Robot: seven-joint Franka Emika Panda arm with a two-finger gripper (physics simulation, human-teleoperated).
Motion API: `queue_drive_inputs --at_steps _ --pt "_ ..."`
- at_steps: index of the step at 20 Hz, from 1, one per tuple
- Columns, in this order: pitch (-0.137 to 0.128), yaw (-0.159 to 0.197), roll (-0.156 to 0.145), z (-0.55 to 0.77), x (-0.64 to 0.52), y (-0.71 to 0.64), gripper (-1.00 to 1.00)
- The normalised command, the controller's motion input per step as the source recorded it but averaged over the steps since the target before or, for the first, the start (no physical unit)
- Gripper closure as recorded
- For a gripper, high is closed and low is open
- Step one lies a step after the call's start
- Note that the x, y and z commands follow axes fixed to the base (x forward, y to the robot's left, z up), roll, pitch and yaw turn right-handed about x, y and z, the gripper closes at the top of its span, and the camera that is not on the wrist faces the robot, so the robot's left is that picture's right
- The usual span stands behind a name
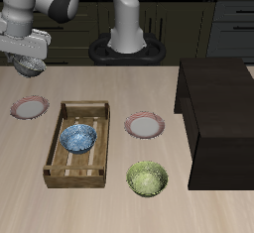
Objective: Place the black bowl onto the plate that is next to the blue bowl
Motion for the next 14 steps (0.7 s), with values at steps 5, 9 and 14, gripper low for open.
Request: queue_drive_inputs --at_steps 5,9,14 --pt "0.033 0.002 -0.049 -0.32 0.20 0.01 1.00" --pt "0.065 0.000 -0.019 -0.43 0.10 -0.06 1.00" --pt "0.028 0.011 -0.025 -0.24 0.01 -0.08 1.00"
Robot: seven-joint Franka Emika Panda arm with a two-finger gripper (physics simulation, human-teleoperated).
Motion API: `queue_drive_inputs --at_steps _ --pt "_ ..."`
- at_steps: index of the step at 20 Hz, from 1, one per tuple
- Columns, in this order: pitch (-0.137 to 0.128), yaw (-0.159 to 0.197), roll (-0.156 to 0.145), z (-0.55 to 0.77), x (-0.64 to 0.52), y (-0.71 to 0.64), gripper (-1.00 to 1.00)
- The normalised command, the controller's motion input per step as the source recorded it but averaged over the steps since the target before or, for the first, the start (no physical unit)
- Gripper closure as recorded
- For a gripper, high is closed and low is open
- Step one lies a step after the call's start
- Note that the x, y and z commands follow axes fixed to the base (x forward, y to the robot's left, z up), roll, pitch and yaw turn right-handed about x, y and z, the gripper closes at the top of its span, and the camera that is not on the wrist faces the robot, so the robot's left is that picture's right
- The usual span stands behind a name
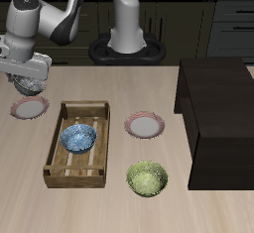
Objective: Place the black bowl onto the plate that is next to the blue bowl
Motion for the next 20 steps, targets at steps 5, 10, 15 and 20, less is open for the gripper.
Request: queue_drive_inputs --at_steps 5,10,15,20 --pt "0.018 0.008 -0.011 -0.30 -0.06 -0.07 1.00" --pt "0.021 0.017 -0.021 -0.26 -0.01 -0.04 1.00" --pt "0.012 0.045 0.003 -0.21 0.05 0.09 1.00" --pt "0.018 0.035 0.014 -0.14 0.11 0.12 1.00"
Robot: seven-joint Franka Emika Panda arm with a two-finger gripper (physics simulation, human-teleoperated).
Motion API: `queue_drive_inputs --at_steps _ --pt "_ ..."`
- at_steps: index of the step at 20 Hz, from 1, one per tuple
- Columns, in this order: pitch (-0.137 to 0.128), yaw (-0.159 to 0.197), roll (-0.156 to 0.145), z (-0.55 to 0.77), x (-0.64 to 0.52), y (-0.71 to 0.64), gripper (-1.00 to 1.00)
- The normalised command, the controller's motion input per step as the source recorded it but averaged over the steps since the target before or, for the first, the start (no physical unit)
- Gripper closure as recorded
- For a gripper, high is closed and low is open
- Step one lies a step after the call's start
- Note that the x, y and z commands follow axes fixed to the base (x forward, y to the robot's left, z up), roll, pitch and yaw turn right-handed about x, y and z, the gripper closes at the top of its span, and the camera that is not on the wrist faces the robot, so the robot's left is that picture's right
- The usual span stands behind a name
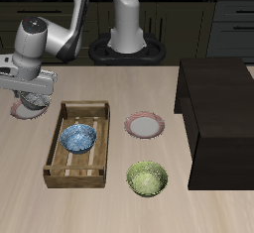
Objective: Place the black bowl onto the plate that is next to the blue bowl
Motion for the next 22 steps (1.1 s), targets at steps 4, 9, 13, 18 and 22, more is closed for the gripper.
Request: queue_drive_inputs --at_steps 4,9,13,18,22 --pt "0.052 0.038 -0.021 -0.20 0.08 0.02 1.00" --pt "0.047 0.036 -0.045 -0.13 0.00 -0.06 -1.00" --pt "0.090 0.025 0.002 -0.13 -0.07 0.03 -1.00" --pt "-0.062 0.015 0.018 0.40 -0.18 0.21 -1.00" --pt "-0.095 -0.002 -0.023 0.79 -0.29 0.33 -1.00"
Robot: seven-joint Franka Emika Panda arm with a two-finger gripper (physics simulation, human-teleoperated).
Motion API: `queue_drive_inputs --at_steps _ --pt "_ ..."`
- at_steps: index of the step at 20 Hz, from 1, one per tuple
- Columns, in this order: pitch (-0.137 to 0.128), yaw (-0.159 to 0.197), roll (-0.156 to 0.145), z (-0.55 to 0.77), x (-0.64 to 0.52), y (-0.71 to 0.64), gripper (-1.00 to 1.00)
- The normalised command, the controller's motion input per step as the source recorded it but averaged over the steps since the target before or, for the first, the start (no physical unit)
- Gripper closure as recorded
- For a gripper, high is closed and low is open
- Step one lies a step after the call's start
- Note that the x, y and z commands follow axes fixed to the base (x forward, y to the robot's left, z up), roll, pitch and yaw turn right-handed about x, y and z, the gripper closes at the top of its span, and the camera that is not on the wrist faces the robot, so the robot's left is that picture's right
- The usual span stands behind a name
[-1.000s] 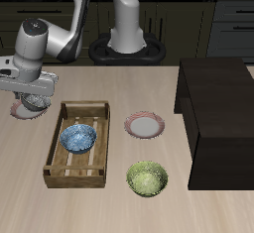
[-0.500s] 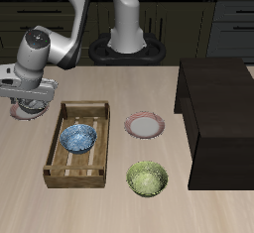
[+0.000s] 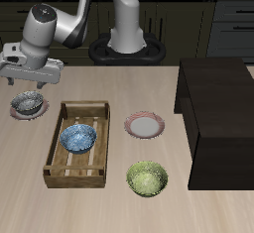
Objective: Place the black bowl onto the plate that is next to the blue bowl
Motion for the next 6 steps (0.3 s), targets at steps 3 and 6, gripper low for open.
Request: queue_drive_inputs --at_steps 3,6 --pt "-0.062 -0.029 -0.011 0.71 -0.30 0.36 -1.00" --pt "-0.021 -0.030 -0.003 0.45 -0.20 0.35 -1.00"
